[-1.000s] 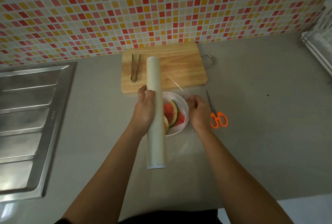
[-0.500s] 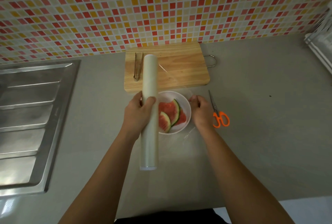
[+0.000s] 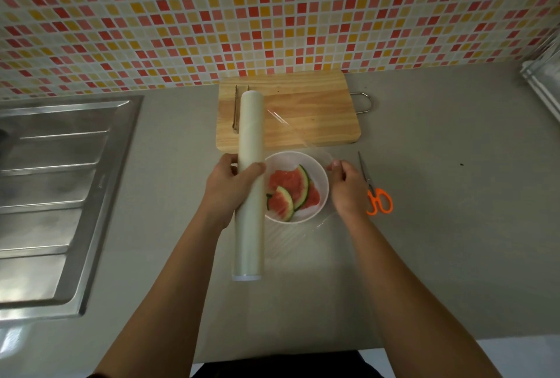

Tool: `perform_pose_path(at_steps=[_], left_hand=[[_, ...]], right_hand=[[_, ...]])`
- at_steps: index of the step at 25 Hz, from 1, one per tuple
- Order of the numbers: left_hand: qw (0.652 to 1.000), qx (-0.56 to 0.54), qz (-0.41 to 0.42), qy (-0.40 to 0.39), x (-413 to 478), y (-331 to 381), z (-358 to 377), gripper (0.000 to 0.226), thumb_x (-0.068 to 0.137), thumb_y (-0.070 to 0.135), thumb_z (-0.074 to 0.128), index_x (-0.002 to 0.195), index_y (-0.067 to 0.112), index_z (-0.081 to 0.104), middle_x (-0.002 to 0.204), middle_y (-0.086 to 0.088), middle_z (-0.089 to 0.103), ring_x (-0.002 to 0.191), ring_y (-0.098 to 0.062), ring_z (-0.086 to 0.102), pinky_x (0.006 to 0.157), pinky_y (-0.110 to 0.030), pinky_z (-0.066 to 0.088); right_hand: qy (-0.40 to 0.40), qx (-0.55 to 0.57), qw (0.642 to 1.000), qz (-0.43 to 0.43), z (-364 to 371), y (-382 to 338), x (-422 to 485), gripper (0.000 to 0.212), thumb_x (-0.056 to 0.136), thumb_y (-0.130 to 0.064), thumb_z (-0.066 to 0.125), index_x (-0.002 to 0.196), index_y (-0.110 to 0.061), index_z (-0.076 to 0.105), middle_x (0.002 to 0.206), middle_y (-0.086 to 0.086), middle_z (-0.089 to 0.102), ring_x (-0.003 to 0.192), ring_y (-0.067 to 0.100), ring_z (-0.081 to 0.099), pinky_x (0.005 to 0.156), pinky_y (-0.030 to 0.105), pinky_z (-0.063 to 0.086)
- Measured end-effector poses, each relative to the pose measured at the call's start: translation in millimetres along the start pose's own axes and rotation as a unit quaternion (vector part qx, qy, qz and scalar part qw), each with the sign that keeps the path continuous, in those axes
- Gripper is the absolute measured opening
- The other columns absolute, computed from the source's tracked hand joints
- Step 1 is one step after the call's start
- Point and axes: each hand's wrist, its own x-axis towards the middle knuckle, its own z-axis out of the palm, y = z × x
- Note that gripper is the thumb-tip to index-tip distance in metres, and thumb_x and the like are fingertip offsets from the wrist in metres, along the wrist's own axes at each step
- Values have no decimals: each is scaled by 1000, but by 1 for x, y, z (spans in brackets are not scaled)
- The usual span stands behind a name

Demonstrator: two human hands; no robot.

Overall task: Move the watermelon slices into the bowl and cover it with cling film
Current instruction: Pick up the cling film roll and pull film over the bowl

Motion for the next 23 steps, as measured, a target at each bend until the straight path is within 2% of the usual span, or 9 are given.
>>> perform_pose_path(at_steps=[4,6,8,11,13,16,19,21,23], left_hand=[[999,22,27,-9,-1,-7,-4,40,79,41,56,111,17,57,94,-2,62,83,-22,62,65,-35,52],[1000,16,9,-4,1,-10,-7,51,79,44,49,126,25,42,102,-3,60,85,-22,63,64,-36,53],[1000,-2,-11,-6,2,-13,-10,55,79,48,49,129,31,32,105,-6,59,82,-23,66,56,-33,52],[1000,-13,-22,1,4,-15,-11,68,67,53,73,117,25,36,98,0,59,79,-17,67,54,-30,52],[1000,-4,-18,18,7,-16,-12,61,64,46,79,106,22,42,94,1,58,78,-16,65,54,-29,51],[1000,11,5,22,11,-18,-20,40,70,46,67,98,19,56,88,1,62,74,-15,64,55,-28,48],[1000,15,10,9,10,-22,-24,36,73,45,53,92,16,62,84,-3,64,73,-20,62,60,-33,49],[1000,23,5,14,10,-26,-24,38,78,46,49,102,17,56,91,0,63,77,-17,63,61,-31,50],[1000,21,-4,18,9,-30,-26,50,78,51,60,114,21,42,95,5,59,80,-13,63,60,-29,50]], right_hand=[[5,-39,999,-19,0,2,3,32,97,-19,39,98,-2,66,98,18,69,91,32,61,58,23,22],[7,-48,999,-25,0,2,2,32,97,-20,39,97,-2,66,95,19,69,88,33,61,57,25,22],[11,-53,998,-27,0,2,1,33,97,-21,39,95,-1,65,92,20,69,84,34,60,57,28,22],[14,-61,998,-32,1,1,1,33,97,-21,39,93,0,65,90,21,68,82,35,59,60,32,25],[15,-58,998,-33,1,1,0,33,97,-21,39,93,1,64,89,21,68,82,35,59,62,34,27],[18,-59,998,-30,1,3,0,33,97,-21,39,94,-1,64,90,20,68,82,34,60,59,31,25],[16,-64,997,-28,2,4,1,33,98,-23,39,95,-2,65,91,19,69,83,34,60,57,27,22],[19,-67,997,-26,3,5,2,33,98,-23,39,95,-2,65,92,18,69,84,34,60,57,27,22],[17,-69,997,-27,3,5,2,33,98,-23,38,96,-2,65,93,18,69,85,34,61,60,28,26]])
